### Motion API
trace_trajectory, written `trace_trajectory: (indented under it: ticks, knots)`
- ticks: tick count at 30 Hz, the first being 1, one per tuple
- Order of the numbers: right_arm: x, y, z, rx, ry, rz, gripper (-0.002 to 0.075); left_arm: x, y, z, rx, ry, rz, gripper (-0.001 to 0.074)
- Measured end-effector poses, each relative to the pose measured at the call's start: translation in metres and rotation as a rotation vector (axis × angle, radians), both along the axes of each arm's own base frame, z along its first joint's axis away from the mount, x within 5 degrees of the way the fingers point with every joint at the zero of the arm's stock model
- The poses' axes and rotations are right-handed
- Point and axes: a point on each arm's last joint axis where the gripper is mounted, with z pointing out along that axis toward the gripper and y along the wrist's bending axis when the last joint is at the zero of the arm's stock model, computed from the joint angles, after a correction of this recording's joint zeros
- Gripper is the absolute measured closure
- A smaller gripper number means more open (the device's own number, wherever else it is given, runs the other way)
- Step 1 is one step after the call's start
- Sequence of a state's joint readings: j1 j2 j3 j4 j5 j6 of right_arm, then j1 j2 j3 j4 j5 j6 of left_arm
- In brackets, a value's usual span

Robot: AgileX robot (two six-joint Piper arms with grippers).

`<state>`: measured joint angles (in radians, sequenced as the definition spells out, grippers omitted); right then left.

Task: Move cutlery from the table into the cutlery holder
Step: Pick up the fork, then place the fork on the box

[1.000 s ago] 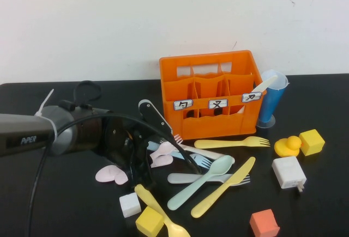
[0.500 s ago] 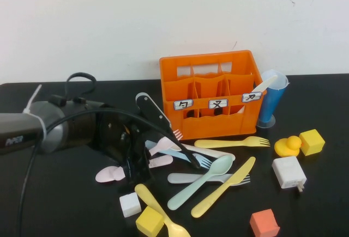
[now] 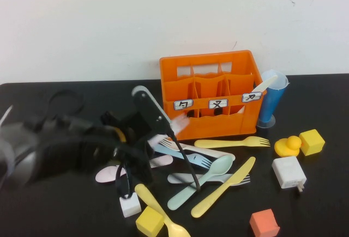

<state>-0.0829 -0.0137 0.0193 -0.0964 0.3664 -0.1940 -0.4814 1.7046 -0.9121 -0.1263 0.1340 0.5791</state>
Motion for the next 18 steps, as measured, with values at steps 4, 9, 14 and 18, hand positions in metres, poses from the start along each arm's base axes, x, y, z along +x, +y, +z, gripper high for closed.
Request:
trace_trajectory:
  ticks: [4,9,14,18]
  knots:
    - [0.0,0.0,0.0,0.0,0.0,0.0,0.0729,-0.021,0.007,0.021,-0.223,-0.237,0.104,0.0591]
    - [0.0,0.0,0.0,0.0,0.0,0.0,0.0729,-0.039,0.013,0.056,-0.687,-0.45,0.216,0.0591]
    - [0.0,0.0,0.0,0.0,0.0,0.0,0.0729,-0.039,0.002,0.084,-1.025,-0.493,0.157,0.0591]
    - [0.0,0.0,0.0,0.0,0.0,0.0,0.0729,-0.023,-0.014,0.09,-1.117,-0.452,0.121,0.0591]
